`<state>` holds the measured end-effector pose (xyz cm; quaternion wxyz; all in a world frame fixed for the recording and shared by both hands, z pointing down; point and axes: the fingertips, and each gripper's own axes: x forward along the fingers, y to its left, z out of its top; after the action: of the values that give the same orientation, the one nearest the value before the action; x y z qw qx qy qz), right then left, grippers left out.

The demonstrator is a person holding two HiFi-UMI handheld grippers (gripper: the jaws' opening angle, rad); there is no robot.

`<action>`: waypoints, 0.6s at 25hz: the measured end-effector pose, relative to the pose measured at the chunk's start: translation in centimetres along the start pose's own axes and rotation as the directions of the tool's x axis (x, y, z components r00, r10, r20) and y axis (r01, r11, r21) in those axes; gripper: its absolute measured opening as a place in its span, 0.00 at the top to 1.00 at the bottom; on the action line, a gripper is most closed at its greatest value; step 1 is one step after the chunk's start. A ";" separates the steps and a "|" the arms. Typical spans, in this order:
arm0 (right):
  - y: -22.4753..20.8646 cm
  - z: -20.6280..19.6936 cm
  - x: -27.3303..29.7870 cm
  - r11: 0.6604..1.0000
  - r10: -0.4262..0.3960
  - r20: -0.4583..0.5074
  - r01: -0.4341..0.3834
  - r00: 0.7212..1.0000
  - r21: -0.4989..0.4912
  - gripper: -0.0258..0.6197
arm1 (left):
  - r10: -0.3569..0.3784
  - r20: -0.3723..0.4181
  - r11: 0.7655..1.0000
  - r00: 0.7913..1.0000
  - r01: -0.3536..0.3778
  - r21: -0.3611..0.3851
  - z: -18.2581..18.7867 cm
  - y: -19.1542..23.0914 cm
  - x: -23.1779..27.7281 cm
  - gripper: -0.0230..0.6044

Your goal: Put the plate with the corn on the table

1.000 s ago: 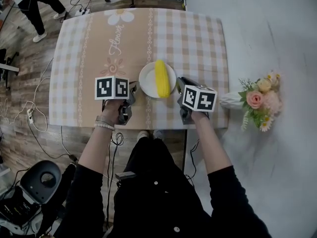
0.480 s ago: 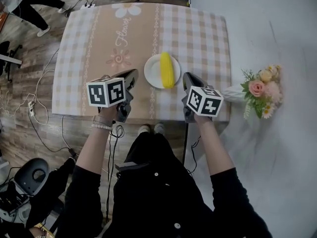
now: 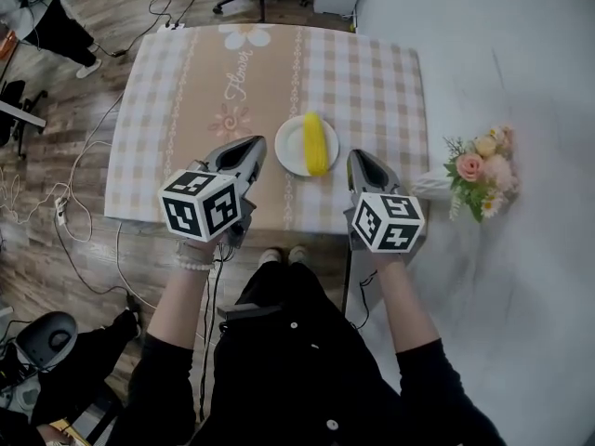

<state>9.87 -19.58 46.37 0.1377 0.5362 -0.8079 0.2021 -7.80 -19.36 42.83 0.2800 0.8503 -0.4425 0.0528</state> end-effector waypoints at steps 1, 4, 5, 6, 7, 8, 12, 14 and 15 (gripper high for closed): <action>0.3 0.5 -0.5 1.000 0.000 0.013 0.000 1.000 -0.008 0.88 | 0.006 0.005 1.000 1.000 -0.006 0.014 0.4 -0.3 -0.4 0.94; 1.1 2.2 -2.1 0.999 0.004 0.059 -0.002 0.998 -0.039 0.88 | 0.022 0.025 0.997 0.999 -0.024 0.079 1.5 -1.5 -1.6 0.94; 1.4 2.8 -2.6 0.999 0.007 0.074 -0.004 0.997 -0.050 0.88 | 0.025 0.035 0.994 0.999 -0.028 0.102 1.9 -1.9 -2.0 0.94; 1.6 3.4 -3.2 0.998 0.010 0.088 -0.005 0.996 -0.061 0.88 | 0.026 0.045 0.992 0.999 -0.031 0.123 2.3 -2.3 -2.4 0.94; 1.9 3.9 -3.7 0.997 0.013 0.101 -0.006 0.995 -0.072 0.88 | 0.027 0.056 0.989 0.998 -0.034 0.145 2.6 -2.7 -2.7 0.94; 2.1 4.5 -4.1 0.997 0.016 0.115 -0.006 0.993 -0.083 0.88 | 0.026 0.067 0.985 0.997 -0.037 0.166 2.9 -3.1 -3.1 0.94; 3.2 6.4 -5.6 0.994 0.036 0.161 -0.018 0.986 -0.112 0.88 | 0.011 0.096 0.973 0.995 -0.032 0.227 4.0 -4.9 -4.3 0.94; 3.5 7.1 -6.3 0.993 0.046 0.175 -0.027 0.983 -0.113 0.88 | 0.003 0.090 0.969 0.996 -0.025 0.246 4.2 -5.8 -4.8 0.94; 3.6 7.5 -6.7 0.993 0.051 0.184 -0.031 0.982 -0.110 0.88 | 0.001 0.090 0.965 0.996 -0.024 0.260 4.4 -6.2 -5.0 0.94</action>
<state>9.09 -16.52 36.16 0.0858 0.5280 -0.8377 0.1103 -6.65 -15.20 34.75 0.1453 0.8784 -0.4491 0.0746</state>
